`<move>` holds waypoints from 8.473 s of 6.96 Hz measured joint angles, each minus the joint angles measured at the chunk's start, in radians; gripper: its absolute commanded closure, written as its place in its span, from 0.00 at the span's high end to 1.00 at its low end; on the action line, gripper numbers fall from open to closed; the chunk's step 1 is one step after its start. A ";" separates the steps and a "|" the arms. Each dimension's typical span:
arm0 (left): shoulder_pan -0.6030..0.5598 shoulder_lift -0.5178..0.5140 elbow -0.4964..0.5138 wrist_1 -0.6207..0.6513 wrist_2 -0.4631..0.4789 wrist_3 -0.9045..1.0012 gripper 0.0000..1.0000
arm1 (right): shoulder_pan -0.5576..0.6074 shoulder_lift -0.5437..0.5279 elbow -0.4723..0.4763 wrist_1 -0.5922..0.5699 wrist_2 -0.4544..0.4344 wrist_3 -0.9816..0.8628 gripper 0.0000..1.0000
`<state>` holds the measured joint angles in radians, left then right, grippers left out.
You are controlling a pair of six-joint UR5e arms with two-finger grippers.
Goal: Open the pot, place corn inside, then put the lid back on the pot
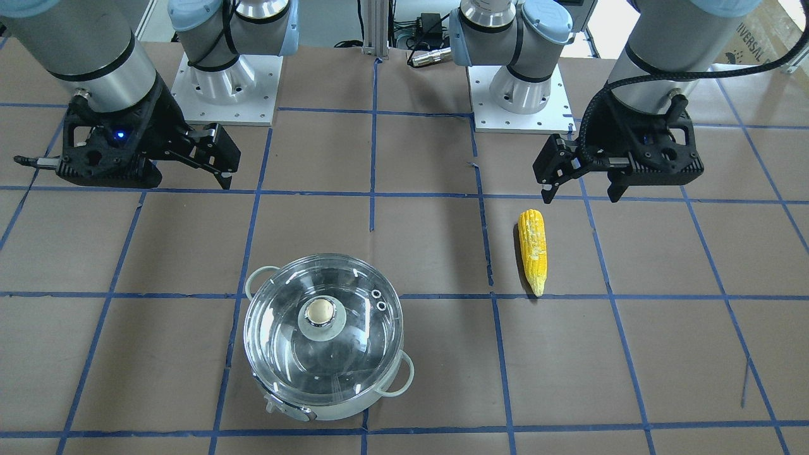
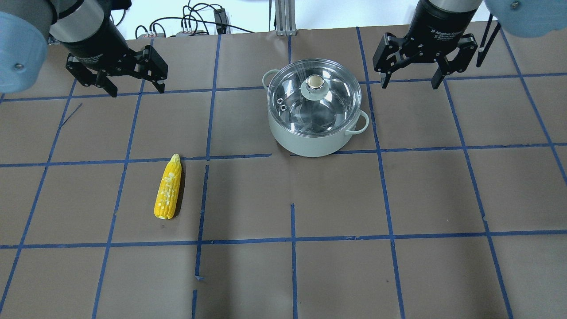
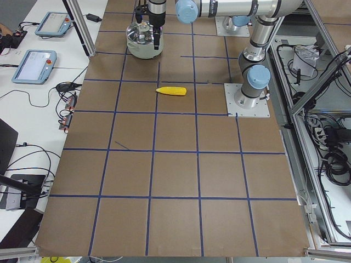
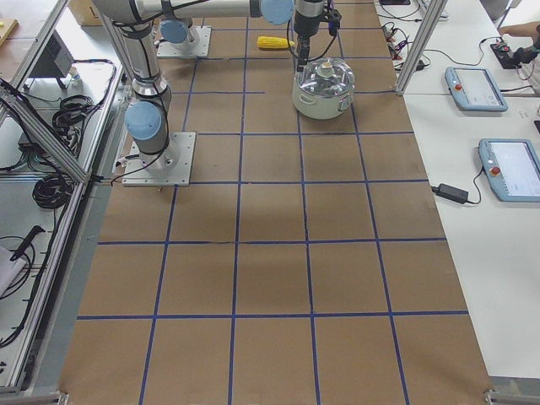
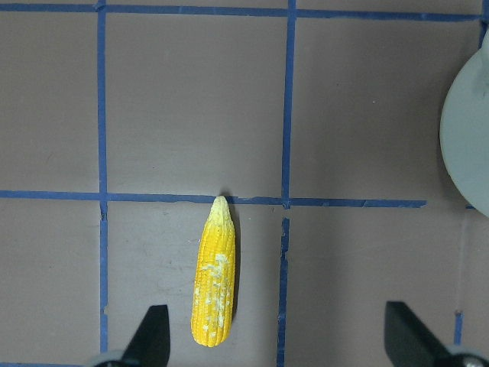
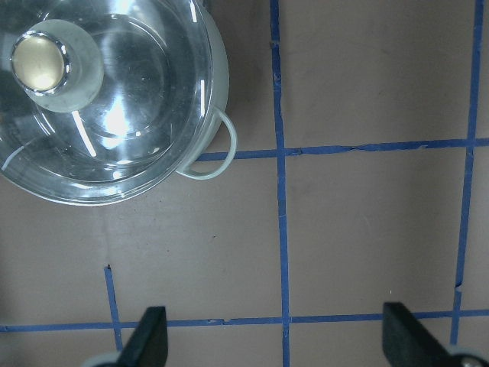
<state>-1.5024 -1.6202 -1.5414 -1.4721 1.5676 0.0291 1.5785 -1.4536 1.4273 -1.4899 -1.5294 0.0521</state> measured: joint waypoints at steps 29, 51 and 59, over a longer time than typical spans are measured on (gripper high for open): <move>0.146 -0.081 -0.641 0.644 -0.029 0.091 1.00 | -0.002 -0.092 0.056 0.074 0.010 0.001 1.00; 0.104 0.008 -0.283 0.191 -0.022 -0.023 0.18 | 0.239 0.371 -0.121 -0.420 0.001 0.034 0.85; 0.105 0.001 -0.312 0.215 -0.024 -0.010 0.18 | 0.238 0.380 -0.122 -0.417 0.000 0.031 0.32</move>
<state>-1.3975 -1.6188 -1.8536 -1.2575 1.5432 0.0195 1.8161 -1.0739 1.3056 -1.9066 -1.5293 0.0831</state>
